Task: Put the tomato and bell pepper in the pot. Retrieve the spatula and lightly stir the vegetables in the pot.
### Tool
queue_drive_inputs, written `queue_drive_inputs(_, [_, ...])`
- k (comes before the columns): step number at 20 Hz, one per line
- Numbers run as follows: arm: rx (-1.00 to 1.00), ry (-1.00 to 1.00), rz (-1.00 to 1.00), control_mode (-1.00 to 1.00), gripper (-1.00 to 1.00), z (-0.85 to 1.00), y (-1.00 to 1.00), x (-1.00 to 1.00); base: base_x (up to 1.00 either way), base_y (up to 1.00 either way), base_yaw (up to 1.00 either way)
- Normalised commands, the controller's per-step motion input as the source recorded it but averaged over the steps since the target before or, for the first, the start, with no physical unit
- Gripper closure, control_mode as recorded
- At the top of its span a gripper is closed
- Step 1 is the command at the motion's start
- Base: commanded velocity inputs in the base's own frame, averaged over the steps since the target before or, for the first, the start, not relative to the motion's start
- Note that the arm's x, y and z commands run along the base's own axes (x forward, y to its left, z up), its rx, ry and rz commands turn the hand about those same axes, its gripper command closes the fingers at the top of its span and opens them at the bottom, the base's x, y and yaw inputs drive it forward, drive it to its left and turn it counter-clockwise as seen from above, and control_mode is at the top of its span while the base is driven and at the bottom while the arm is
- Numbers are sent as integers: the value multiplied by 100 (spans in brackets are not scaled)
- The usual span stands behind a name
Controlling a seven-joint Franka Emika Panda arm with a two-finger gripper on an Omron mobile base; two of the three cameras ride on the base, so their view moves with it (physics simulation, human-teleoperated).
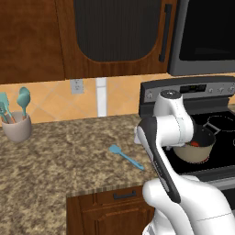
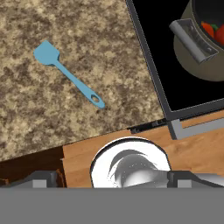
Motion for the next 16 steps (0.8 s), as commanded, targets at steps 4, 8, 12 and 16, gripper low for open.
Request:
queue_drive_inputs(4, [17, 1, -64, -100, -100, -2, 47, 0, 0, 0, 0])
queue_drive_inputs(8, [4, 13, -85, -100, -100, -8, 36, 0, 0, 0, 0])
queue_drive_inputs(12, [13, 15, -90, -100, -100, -19, 16, 0, 0, 0, 0])
queue_drive_inputs(16, [14, 13, -88, -100, -100, -11, 0, 0, 0, 0, 0])
